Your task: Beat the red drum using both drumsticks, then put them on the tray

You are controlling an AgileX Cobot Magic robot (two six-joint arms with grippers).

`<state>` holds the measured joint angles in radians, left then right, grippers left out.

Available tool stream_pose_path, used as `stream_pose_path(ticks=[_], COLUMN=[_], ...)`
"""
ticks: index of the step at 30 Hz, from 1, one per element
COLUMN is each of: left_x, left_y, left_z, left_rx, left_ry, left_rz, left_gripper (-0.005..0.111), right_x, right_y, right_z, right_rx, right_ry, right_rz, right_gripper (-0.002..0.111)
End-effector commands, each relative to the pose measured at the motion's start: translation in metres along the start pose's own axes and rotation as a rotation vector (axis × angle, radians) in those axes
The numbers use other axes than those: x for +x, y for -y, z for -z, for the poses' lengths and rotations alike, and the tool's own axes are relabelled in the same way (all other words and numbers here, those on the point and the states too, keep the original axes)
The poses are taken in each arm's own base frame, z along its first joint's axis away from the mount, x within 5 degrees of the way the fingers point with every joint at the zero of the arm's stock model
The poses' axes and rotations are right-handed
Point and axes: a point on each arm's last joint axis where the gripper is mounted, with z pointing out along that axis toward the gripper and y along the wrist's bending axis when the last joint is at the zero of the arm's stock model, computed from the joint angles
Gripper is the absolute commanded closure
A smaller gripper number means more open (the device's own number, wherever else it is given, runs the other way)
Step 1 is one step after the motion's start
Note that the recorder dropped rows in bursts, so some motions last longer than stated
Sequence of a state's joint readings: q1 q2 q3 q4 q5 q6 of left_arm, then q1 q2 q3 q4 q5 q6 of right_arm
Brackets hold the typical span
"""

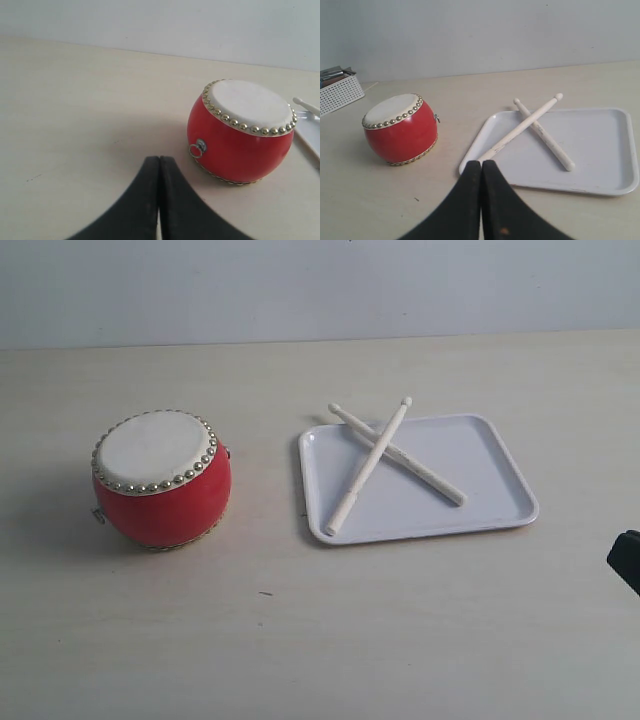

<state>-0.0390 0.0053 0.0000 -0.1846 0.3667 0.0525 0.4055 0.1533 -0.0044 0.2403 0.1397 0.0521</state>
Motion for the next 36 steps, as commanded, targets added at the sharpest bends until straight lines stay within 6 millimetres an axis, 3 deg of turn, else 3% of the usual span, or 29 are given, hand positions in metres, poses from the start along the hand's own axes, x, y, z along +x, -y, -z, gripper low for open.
stream_pose_path(ticks=[1, 36], left_x=[-0.0006, -0.0006], left_y=[-0.0001, -0.0001], left_z=[0.0004, 0.0004], left_rx=[-0.003, -0.003], left_ry=[0.010, 0.010], left_rz=[0.000, 0.000], left_gripper=[0.107, 0.107], right_x=[0.0005, 0.0025], right_y=[0.0002, 0.0001], right_z=[0.0002, 0.0023], right_rx=[-0.002, -0.006], right_ry=[0.007, -0.003], right_rz=[0.003, 0.028], right_gripper=[0.108, 0.108])
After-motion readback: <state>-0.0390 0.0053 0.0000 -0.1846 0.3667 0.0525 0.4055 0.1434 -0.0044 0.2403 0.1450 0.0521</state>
